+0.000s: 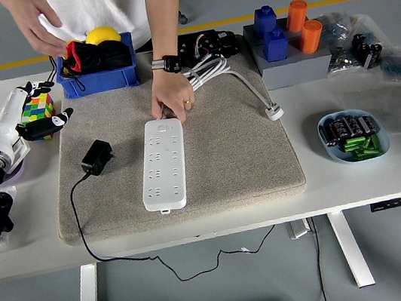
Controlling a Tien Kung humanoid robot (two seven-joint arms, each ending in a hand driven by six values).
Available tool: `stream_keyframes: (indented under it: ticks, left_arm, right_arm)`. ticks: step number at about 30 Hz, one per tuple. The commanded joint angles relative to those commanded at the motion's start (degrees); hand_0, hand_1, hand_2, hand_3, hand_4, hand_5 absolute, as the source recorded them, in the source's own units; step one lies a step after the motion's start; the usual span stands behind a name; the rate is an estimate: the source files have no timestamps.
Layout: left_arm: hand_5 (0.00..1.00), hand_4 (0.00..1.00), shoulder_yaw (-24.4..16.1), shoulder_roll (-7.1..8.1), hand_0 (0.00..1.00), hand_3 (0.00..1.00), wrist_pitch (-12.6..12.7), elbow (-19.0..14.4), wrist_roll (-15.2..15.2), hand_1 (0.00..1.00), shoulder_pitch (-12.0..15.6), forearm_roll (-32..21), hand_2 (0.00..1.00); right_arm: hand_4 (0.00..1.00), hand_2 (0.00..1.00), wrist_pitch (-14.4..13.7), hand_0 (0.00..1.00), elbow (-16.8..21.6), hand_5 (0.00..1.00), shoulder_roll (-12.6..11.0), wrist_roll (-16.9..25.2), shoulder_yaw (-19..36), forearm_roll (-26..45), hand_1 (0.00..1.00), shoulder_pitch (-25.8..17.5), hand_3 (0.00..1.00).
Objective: Pull the plug out,throw it away,press the button
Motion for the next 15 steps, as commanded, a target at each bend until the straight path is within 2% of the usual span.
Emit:
stream_keyframes:
  ticks: [15]
  left_arm:
    - [0.28, 0.772, -1.9, -0.03, 0.871, 0.793, 0.1, 0.1, 0.0, 0.887, 0.9, 0.4, 0.823]
  right_arm:
    - [0.676, 0.658, 0.1, 0.751, 0.1, 0.511, -0.6, -0.1, -0.4, 0.0, 0.67, -0.3, 0.62]
